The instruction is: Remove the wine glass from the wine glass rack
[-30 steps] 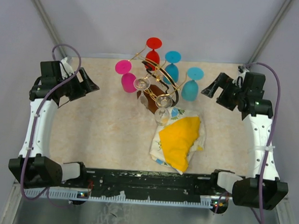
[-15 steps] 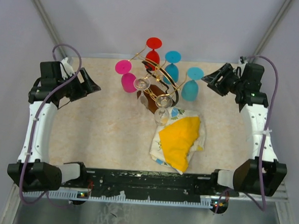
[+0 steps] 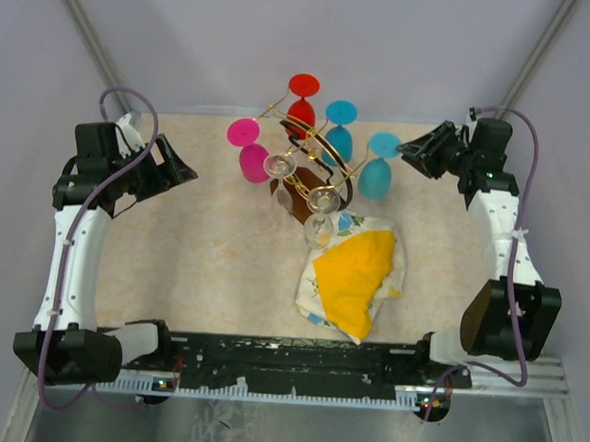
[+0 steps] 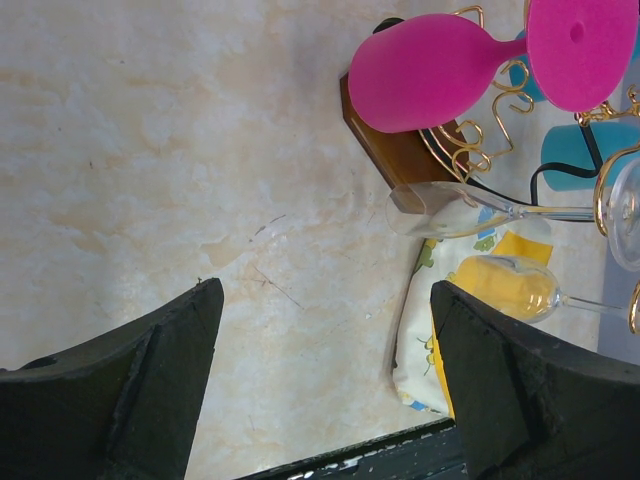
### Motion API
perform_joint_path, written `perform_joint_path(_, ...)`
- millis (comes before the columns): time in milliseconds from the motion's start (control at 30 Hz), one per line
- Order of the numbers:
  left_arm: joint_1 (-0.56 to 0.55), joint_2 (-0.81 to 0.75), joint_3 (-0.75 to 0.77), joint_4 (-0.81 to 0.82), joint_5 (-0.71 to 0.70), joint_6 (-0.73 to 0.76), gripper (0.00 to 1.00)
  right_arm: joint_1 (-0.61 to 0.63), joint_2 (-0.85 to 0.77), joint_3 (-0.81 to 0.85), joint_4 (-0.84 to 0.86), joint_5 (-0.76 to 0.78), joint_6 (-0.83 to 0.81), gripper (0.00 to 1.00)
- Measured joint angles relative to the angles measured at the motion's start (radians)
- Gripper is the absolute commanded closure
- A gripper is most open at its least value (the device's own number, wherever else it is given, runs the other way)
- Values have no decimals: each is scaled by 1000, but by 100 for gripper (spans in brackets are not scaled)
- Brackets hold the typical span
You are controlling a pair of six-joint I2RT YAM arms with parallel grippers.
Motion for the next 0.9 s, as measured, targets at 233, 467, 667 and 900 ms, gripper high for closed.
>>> perform_joint_path(233, 0, 0, 0, 0, 0, 0, 9, 0, 37, 0, 53, -23, 19, 66)
perform_joint_path(467, 0, 0, 0, 0, 0, 0, 9, 0, 43, 0, 87, -48, 37, 89)
perform_joint_path(667, 0, -8, -10, 0, 0, 0, 9, 0, 43, 0, 120, -74, 53, 84)
perform_joint_path(900, 0, -13, -19, 1, 0, 0, 9, 0, 54, 0, 142, -103, 62, 84)
